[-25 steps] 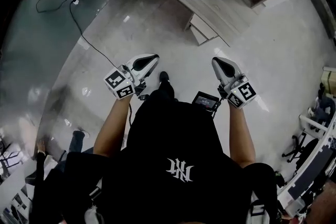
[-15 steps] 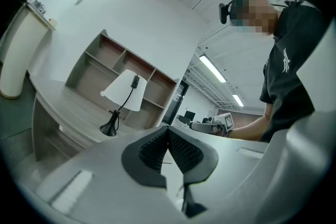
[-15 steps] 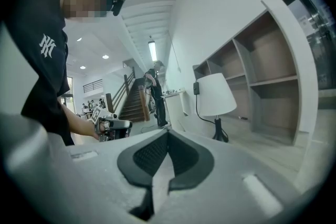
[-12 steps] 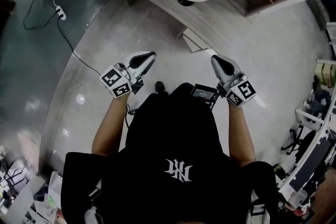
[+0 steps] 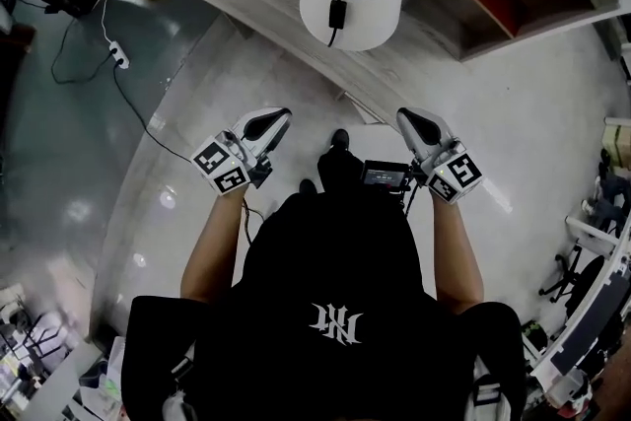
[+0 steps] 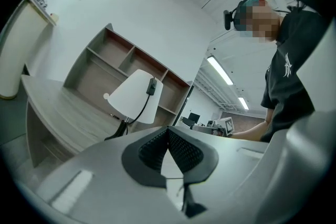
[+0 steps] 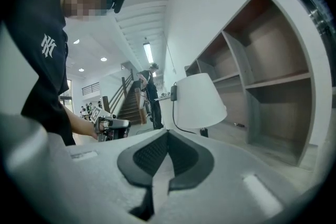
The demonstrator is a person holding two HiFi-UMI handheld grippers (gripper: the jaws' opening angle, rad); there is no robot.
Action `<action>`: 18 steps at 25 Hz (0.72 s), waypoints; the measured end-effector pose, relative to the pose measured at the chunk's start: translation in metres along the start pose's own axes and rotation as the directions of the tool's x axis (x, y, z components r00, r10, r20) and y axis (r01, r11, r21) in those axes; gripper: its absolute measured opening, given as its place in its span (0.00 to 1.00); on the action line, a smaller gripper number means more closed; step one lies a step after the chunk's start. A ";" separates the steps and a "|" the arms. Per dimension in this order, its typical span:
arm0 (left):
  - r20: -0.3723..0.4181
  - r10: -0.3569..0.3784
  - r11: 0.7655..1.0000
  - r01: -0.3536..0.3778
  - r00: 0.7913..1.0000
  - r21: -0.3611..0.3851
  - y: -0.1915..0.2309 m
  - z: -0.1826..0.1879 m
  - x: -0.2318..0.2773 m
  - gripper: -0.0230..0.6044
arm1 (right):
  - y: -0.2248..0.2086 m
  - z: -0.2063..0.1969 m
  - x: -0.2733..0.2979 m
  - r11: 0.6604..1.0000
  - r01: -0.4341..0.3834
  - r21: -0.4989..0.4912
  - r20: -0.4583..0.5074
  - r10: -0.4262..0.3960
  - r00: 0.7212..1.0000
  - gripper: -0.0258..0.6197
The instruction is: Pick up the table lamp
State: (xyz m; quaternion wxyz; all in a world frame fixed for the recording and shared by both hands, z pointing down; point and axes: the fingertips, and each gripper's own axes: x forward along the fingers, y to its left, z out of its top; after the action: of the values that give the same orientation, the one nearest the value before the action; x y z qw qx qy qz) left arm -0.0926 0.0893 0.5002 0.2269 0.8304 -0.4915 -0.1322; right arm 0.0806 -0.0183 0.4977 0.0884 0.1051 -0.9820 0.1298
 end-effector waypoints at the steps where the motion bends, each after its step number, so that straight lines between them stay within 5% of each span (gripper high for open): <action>1: -0.005 0.002 1.000 -0.001 1.000 0.005 0.003 0.005 0.007 0.04 | -0.008 0.005 0.003 1.000 -0.004 0.001 0.003 0.004 1.000 0.04; 18: -0.068 0.094 0.996 -0.093 0.993 0.019 0.087 0.056 0.078 0.04 | -0.104 0.037 0.044 0.994 -0.089 0.069 0.067 0.084 0.994 0.04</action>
State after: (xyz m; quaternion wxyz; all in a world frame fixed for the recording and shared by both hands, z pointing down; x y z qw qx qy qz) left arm -0.1454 -0.0287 0.4958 0.2432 0.8123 -0.5226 -0.0889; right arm 0.0562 -0.1344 0.4955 0.0475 0.0696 -0.9826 0.1653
